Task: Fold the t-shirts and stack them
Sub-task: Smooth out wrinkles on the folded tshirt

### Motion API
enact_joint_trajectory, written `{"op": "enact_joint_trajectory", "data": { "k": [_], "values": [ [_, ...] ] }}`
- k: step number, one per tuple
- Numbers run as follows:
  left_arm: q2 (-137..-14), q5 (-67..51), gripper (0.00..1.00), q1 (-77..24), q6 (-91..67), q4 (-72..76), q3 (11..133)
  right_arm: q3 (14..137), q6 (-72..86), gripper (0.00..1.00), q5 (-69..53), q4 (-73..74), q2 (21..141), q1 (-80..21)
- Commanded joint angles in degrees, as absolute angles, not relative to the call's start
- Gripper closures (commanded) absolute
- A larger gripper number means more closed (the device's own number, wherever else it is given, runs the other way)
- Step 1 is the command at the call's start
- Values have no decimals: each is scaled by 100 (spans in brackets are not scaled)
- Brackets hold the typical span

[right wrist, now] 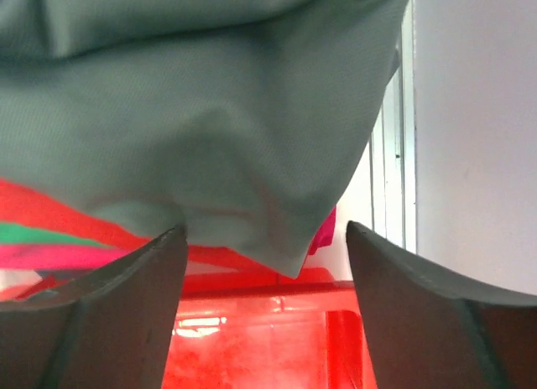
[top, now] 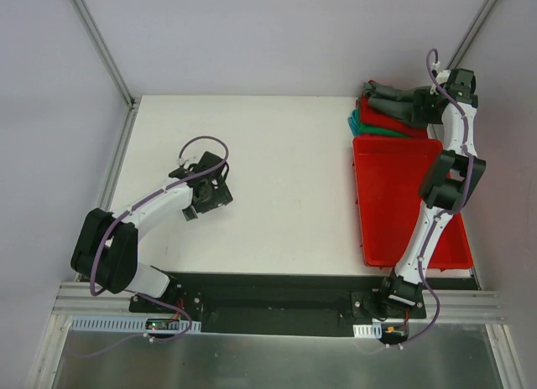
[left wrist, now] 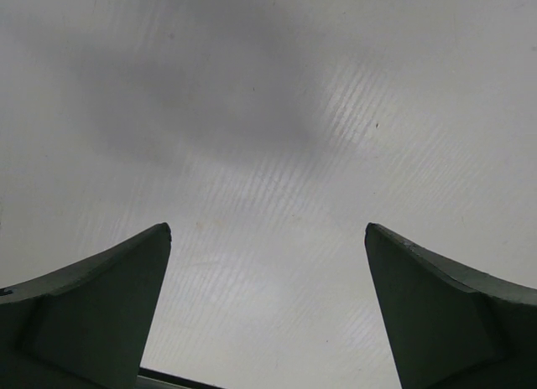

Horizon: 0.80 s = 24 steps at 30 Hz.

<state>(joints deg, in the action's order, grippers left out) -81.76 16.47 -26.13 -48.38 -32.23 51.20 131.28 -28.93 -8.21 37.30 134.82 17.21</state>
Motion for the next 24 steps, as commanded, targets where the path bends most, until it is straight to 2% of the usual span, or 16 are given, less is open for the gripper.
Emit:
{"op": "enact_joint_trajectory", "data": {
  "k": [1, 3, 4, 8, 15, 24],
  "values": [
    [-8086, 1600, 1, -2558, -4615, -3296, 5519, 12825, -2480, 13, -1134, 3754, 12447, 1547],
    [-8007, 1626, 1, -2558, -4536, -3322, 5633, 12517, -2085, 1, -1247, 3456, 12148, 1442],
    [-7981, 1643, 1, -2549, -4483, -3314, 5686, 12385, -1944, 4, -1344, 3263, 12042, 1398],
    [-7893, 1643, 1, -2514, -4316, -3349, 5932, 12550, -1399, 4, -1573, 2936, 12154, 1196],
    [-7901, 1644, 1, -2435, -4157, -3357, 6249, 13666, -238, 4, -2047, 2533, 13235, 1134],
    [-8138, 1600, 1, -2329, -4122, -3375, 6398, 13501, 123, 4, -1995, 2048, 13474, 993]
  ]
}}
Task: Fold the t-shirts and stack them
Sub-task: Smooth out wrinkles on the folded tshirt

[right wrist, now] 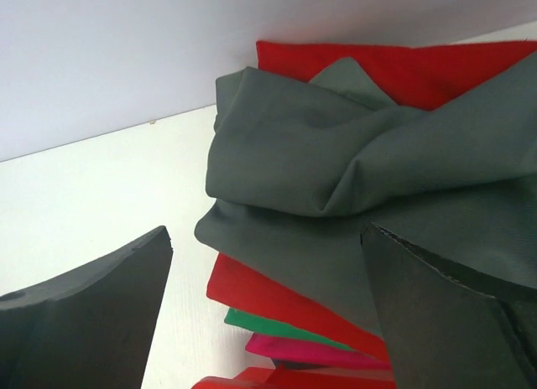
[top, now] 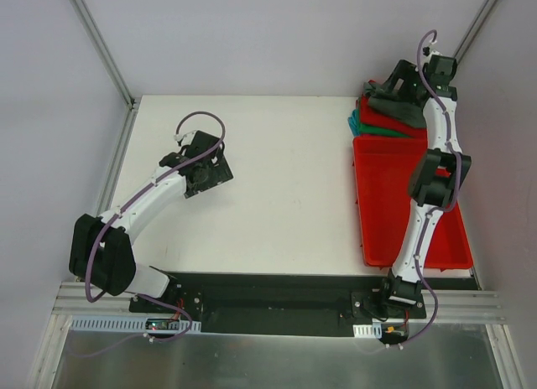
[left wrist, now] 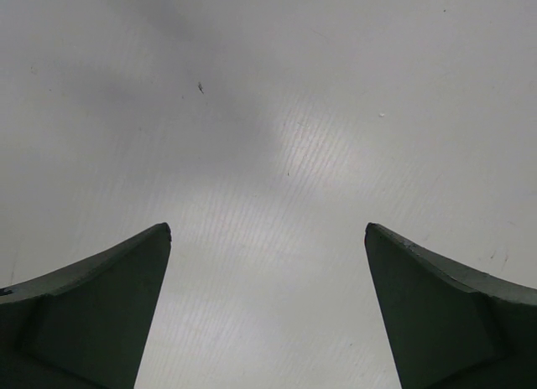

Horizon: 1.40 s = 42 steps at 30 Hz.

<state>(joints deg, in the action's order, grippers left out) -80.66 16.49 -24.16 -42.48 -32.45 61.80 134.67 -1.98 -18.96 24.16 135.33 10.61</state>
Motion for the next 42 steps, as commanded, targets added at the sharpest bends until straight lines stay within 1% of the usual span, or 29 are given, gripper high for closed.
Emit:
{"op": "enact_joint_trajectory", "data": {
  "k": [1, 4, 12, 15, 20, 24, 28, 30, 32, 34, 37, 40, 42],
  "values": [
    [-8182, 1591, 1, -2312, -4113, -3366, 6407, 13439, 123, 4, -1986, 2030, 13491, 984],
    [-8314, 1503, 1, -2294, -4104, -3366, 6460, 13438, 106, 4, -1969, 1995, 13614, 976],
    [-8534, 1512, 1, -2285, -4096, -3366, 6609, 13930, 360, 4, -1775, 1731, 14194, 976],
    [-8569, 1512, 1, -2268, -4096, -3375, 6636, 13695, 369, 4, -1925, 1566, 14160, 949],
    [-8718, 1494, 1, -2232, -4070, -3366, 6715, 13693, 403, 4, -1538, 1153, 14317, 861],
    [-8912, 1485, 1, -2197, -4025, -3366, 6855, 13719, 852, 4, -1013, -163, 14580, 809],
    [-9131, 1468, 1, -2145, -3929, -3375, 7013, 14483, 1369, 4, 260, -1586, 15335, 738],
    [-9158, 1468, 1, -2110, -3920, -3401, 7049, 14677, 1678, 4, 674, -2431, 15670, 712],
    [-9141, 1468, 1, -2109, -3920, -3410, 7023, 15124, 1478, 4, 948, -2557, 15864, 677],
    [-9097, 1477, 1, -2101, -3929, -3419, 6935, 14934, 1223, 4, 1046, -2689, 15629, 685],
    [-9044, 1477, 1, -2101, -3981, -3419, 6820, 14301, 941, 4, 871, -2751, 15092, 703],
    [-9070, 1398, 1, -2101, -4025, -3410, 6794, 14273, 652, 4, 65, -2042, 14758, 703],
    [-9088, 1345, 1, -2101, -4025, -3410, 6776, 14160, 292, 4, -779, -1366, 14407, 694]
  ]
}}
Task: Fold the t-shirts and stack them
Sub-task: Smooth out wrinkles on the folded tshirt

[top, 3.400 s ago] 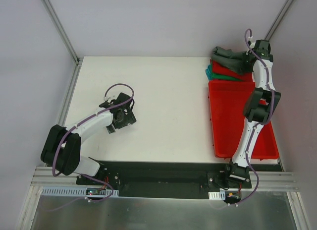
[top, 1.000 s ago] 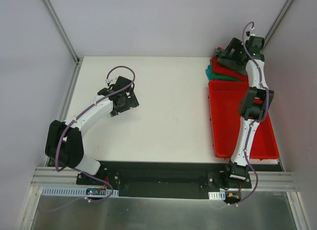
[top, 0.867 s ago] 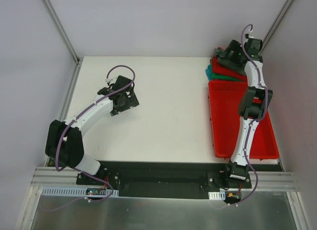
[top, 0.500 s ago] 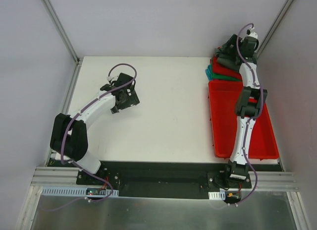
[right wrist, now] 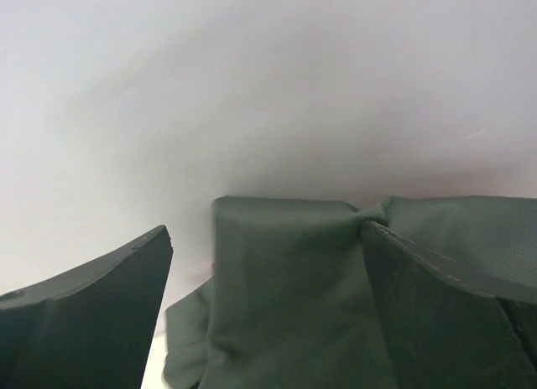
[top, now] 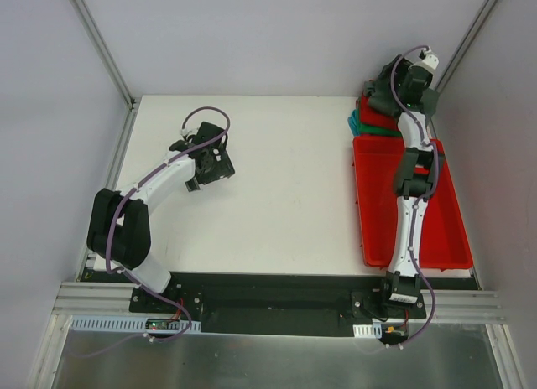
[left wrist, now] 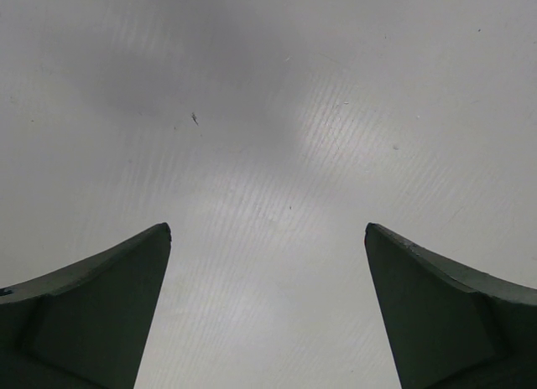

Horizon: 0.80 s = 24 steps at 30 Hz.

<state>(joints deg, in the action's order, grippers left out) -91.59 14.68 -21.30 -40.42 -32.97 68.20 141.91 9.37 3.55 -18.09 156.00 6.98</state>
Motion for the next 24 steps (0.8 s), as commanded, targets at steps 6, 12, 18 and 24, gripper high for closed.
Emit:
{"op": "enact_joint_trajectory", "data": {
  "k": [6, 12, 18, 24],
  "values": [
    [-9000, 1371, 1, -2101, -4025, -3410, 6618, 12991, -1799, 3, -1713, 525, 13185, 615],
    [-8965, 1415, 1, -2101, -4008, -3375, 6495, 13744, -3146, 14, -2513, 2397, 13534, 589],
    [-8982, 1415, 1, -2101, -4017, -3358, 6451, 13948, -3216, 16, -2794, 2294, 13886, 510],
    [-9096, 1590, 1, -2101, -3938, -3357, 6469, 13957, -3655, 20, -2260, 2180, 14220, 448]
  ]
}}
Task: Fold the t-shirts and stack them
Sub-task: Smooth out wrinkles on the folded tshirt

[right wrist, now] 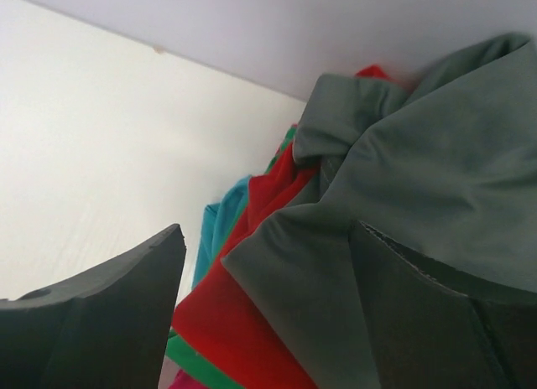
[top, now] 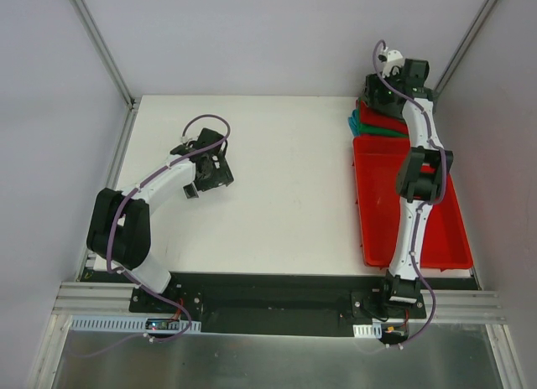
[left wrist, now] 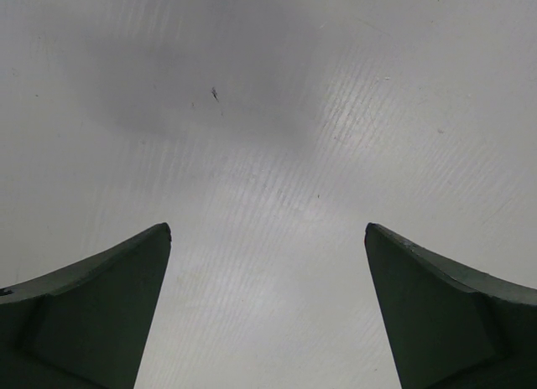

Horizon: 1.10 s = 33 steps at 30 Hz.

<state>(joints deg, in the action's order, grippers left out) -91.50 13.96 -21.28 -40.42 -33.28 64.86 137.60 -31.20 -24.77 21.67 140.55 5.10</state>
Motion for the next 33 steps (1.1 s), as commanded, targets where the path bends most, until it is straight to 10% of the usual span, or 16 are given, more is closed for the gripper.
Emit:
{"op": "enact_joint_trajectory", "data": {
  "k": [1, 20, 33],
  "values": [
    [-9097, 1643, 1, -2092, -3955, -3349, 6460, 13983, -3769, 23, -2154, 2154, 14290, 448],
    [-9308, 1591, 1, -2039, -4034, -3349, 6583, 13352, -4122, 94, -2399, 1600, 13668, 396],
    [-9308, 1441, 1, -2039, -4069, -3340, 6539, 12498, -4429, 97, -2664, 1881, 13008, 387]
  ]
}}
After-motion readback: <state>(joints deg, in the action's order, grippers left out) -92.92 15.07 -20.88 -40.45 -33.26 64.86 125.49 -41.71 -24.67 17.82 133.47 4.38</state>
